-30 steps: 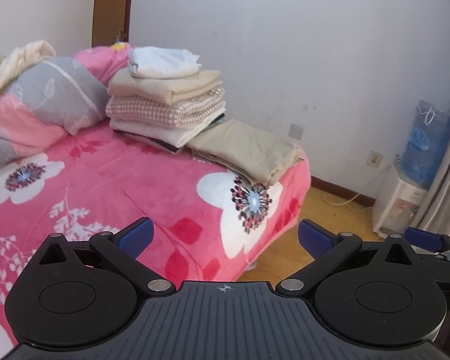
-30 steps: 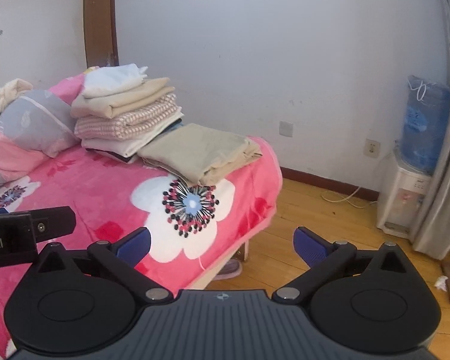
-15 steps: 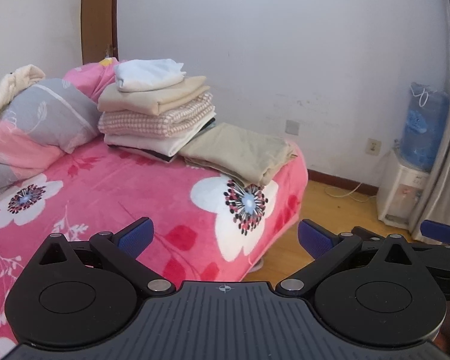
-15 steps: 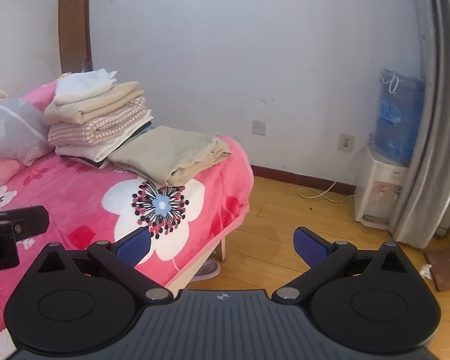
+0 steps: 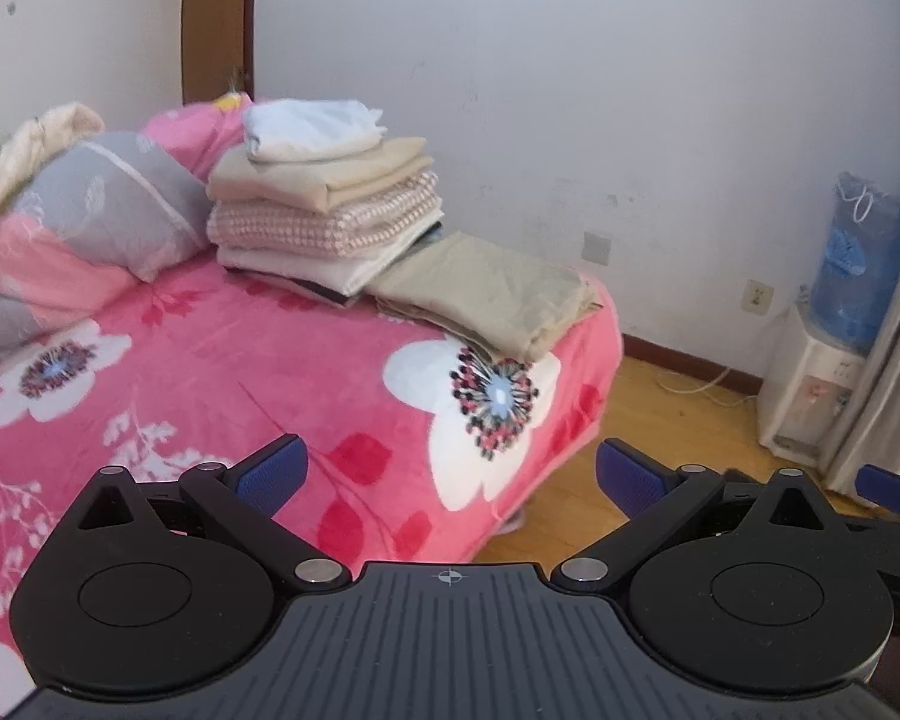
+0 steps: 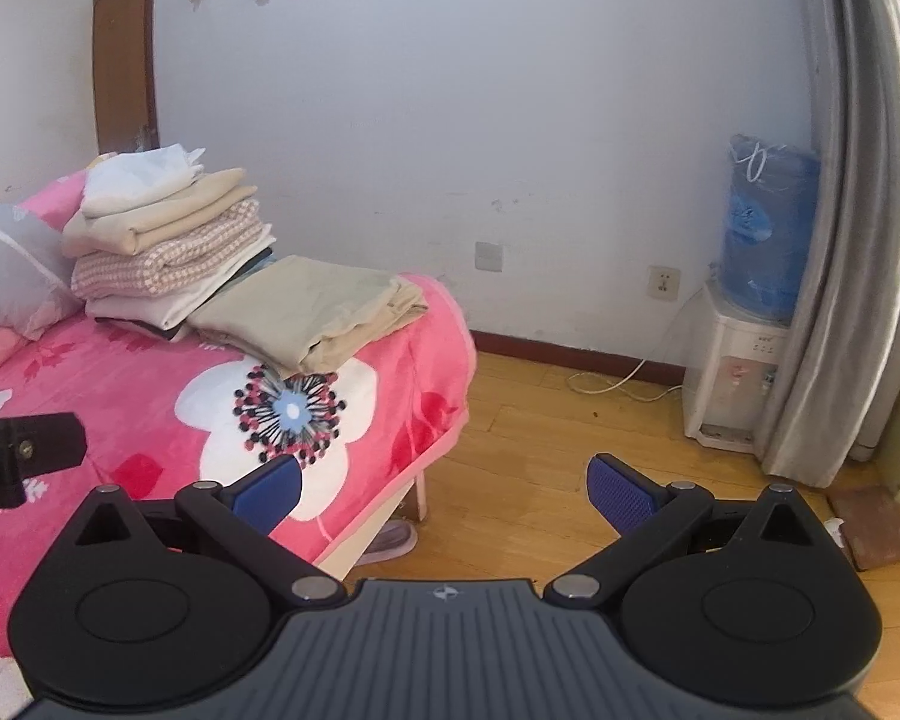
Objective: Fold clothes
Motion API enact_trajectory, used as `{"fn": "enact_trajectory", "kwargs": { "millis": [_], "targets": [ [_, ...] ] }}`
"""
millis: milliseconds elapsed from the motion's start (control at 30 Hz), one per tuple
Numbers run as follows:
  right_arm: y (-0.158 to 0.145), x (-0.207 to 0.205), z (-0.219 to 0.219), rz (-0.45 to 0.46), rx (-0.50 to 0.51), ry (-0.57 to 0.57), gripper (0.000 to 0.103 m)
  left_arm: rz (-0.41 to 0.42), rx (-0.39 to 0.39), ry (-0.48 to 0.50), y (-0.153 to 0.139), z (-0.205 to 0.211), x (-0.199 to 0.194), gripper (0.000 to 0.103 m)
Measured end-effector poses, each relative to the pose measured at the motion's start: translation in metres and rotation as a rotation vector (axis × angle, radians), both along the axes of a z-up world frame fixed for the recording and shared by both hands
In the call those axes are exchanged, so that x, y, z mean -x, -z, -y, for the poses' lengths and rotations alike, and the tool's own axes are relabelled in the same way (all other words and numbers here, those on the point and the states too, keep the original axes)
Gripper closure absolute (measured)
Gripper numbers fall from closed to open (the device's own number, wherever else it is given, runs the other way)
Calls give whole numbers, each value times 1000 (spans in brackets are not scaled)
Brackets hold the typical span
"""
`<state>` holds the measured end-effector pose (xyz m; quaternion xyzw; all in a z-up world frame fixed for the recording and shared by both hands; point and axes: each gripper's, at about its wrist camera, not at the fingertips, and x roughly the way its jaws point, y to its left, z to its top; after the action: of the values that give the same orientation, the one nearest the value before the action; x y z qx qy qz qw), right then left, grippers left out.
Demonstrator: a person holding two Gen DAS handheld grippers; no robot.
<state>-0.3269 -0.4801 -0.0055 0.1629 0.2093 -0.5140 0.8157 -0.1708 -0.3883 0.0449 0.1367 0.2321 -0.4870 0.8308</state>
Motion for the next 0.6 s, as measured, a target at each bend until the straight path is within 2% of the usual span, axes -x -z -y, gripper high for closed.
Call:
{"fn": "enact_trajectory", "kwargs": {
  "millis": [300,600],
  "targets": [
    [2,-4,0,-12,5,-22,0,27,-5,8,-1,2,4,0],
    [2,-6,-1,-12,-7,-25,0,-31,-9,12,1,1,-6,0]
  ]
}}
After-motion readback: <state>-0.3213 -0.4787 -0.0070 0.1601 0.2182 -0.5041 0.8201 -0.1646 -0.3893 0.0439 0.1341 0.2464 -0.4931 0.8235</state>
